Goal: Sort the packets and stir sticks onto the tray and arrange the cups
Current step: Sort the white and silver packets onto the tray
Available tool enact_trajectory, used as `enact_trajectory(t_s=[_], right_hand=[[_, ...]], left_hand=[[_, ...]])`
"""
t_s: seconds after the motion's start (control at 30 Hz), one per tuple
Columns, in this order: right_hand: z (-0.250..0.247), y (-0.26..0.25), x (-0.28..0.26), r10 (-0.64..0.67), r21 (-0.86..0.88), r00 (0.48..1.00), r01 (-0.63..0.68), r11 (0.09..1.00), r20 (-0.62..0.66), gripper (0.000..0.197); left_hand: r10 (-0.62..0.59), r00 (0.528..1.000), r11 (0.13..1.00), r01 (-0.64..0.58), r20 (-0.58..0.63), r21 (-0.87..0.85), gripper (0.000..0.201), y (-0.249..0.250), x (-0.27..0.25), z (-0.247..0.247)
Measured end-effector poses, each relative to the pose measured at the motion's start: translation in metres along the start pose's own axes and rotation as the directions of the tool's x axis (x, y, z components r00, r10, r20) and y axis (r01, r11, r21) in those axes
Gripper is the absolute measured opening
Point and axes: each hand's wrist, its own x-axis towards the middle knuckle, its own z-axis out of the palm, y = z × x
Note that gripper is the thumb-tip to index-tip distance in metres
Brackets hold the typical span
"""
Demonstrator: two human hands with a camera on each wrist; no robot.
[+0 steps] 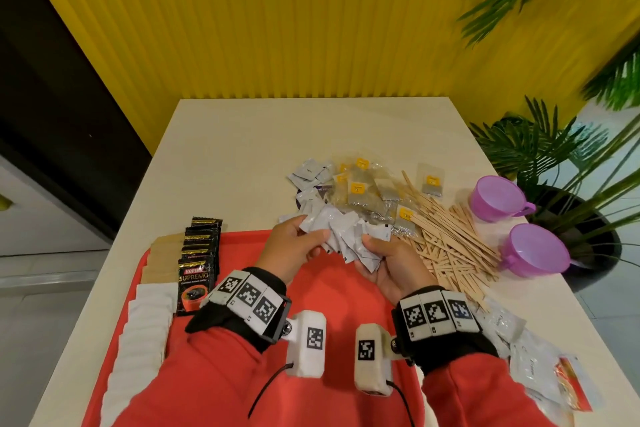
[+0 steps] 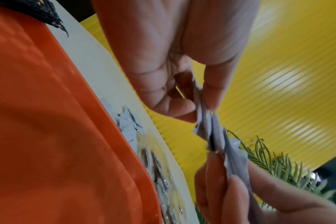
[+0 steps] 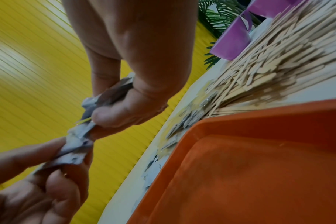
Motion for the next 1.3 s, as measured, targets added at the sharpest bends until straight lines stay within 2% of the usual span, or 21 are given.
enact_trajectory(t_s=[0.13, 0.27, 0.4, 0.47, 0.67, 0.83, 1.0, 1.17, 1.3], right_hand=[[0.001, -0.002, -0.001, -0.042, -0.021, 0.996, 0.043, 0.999, 0.073, 0.029], [0.007, 0.001, -0.001, -0.088, -0.023, 0.989, 0.091, 0.996, 0.123, 0.036], [0.010, 0.003, -0.003, -0.072, -0.075, 0.979, 0.087, 0.993, 0.190, 0.033], [0.008, 0.004, -0.002, -0.081, -0.086, 0.977, 0.099, 0.991, 0.197, 0.025], [0.005, 0.003, -0.002, -0.091, -0.099, 0.975, 0.113, 0.989, 0.201, 0.022], [0.010, 0.008, 0.000, -0.089, -0.152, 0.979, 0.117, 0.982, 0.183, 0.027], [0.008, 0.005, -0.001, -0.118, -0.080, 0.976, 0.135, 0.988, 0.181, 0.022], [0.010, 0.007, -0.003, -0.137, -0.102, 0.974, 0.157, 0.982, 0.182, 0.021], [0.009, 0.008, -0.001, -0.152, -0.087, 0.977, 0.166, 0.982, 0.150, 0.023]], left_hand=[[-0.074, 0.994, 0.995, 0.068, -0.086, -0.066, 0.024, 0.003, 0.003, -0.002], [-0.122, 0.990, 0.971, 0.135, 0.075, -0.197, 0.026, 0.010, -0.004, 0.004], [-0.080, 0.982, 0.965, 0.119, 0.169, -0.233, 0.023, 0.010, -0.012, 0.008], [-0.087, 0.985, 0.957, 0.125, 0.152, -0.262, 0.022, 0.012, -0.013, 0.010], [-0.208, 0.975, 0.925, 0.221, 0.075, -0.310, 0.015, 0.016, -0.013, 0.008], [-0.175, 0.974, 0.953, 0.205, 0.146, -0.225, 0.016, 0.015, -0.017, 0.013], [-0.149, 0.984, 0.931, 0.173, 0.098, -0.321, 0.017, 0.012, -0.012, 0.008], [-0.142, 0.977, 0.961, 0.175, 0.157, -0.216, 0.023, 0.007, -0.013, 0.009], [-0.124, 0.988, 0.968, 0.140, 0.090, -0.210, 0.029, 0.006, -0.011, 0.008]])
